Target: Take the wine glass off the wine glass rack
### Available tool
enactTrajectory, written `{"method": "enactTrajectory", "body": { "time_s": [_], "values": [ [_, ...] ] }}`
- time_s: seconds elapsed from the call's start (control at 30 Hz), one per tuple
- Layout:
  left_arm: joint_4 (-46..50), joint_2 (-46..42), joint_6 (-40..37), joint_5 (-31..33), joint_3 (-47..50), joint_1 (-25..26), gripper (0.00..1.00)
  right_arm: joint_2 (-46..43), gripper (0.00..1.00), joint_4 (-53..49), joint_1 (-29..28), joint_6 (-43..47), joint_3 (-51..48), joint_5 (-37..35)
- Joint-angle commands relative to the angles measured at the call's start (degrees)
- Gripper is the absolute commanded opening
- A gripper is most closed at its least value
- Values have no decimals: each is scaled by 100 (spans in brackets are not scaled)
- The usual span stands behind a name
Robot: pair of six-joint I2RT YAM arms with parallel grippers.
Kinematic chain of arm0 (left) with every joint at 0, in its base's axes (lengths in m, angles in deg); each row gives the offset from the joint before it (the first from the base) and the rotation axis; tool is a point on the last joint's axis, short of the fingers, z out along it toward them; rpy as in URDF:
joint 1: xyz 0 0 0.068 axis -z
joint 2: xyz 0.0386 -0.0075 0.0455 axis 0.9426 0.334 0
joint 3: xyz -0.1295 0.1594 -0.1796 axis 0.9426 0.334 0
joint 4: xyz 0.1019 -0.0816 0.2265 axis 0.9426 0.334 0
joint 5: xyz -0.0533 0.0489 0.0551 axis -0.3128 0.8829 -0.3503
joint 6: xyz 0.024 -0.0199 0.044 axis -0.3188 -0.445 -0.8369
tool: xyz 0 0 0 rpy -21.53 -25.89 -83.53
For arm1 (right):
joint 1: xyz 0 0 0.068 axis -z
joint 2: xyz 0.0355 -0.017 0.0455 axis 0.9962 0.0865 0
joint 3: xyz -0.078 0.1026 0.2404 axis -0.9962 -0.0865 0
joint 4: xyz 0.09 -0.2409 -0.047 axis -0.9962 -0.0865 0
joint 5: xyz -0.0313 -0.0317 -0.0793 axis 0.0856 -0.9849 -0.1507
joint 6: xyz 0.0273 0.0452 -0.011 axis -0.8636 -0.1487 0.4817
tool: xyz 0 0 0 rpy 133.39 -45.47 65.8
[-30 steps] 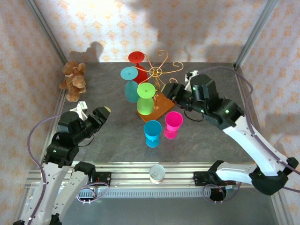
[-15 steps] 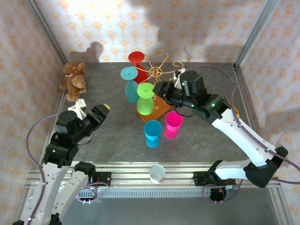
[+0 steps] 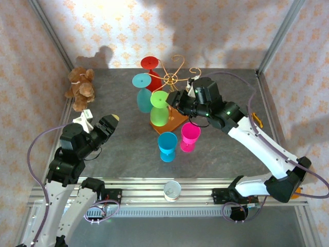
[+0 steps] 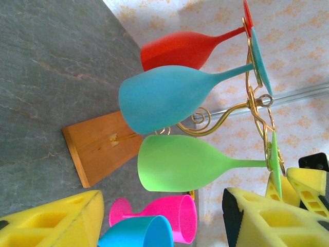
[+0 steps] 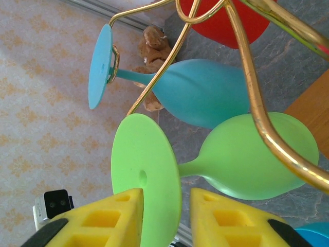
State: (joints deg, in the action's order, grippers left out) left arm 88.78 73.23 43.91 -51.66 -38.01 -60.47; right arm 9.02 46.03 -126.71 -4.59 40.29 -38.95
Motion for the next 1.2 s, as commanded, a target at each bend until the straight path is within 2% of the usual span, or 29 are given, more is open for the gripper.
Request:
{"method": "enactTrajectory", "body": {
  "time_s": [0.0, 0.47, 0.8, 1.03, 1.17],
  "values": [
    [-74, -82, -43, 131, 45, 0, 62, 8, 30, 142, 54, -9, -76, 9],
    [-83, -115, -7, 159, 113, 8, 62, 97, 29, 300, 107, -27, -108, 166],
    [-39, -143, -7, 186, 89, 9, 62, 97, 13, 336, 133, -69, -121, 233],
    [-32, -161, -8, 202, 89, 8, 62, -34, 8, 365, 142, -163, -168, 278],
    [-48, -185, 9, 196, 98, 5, 62, -54, 1, 405, 150, -261, -169, 344]
  ]
}}
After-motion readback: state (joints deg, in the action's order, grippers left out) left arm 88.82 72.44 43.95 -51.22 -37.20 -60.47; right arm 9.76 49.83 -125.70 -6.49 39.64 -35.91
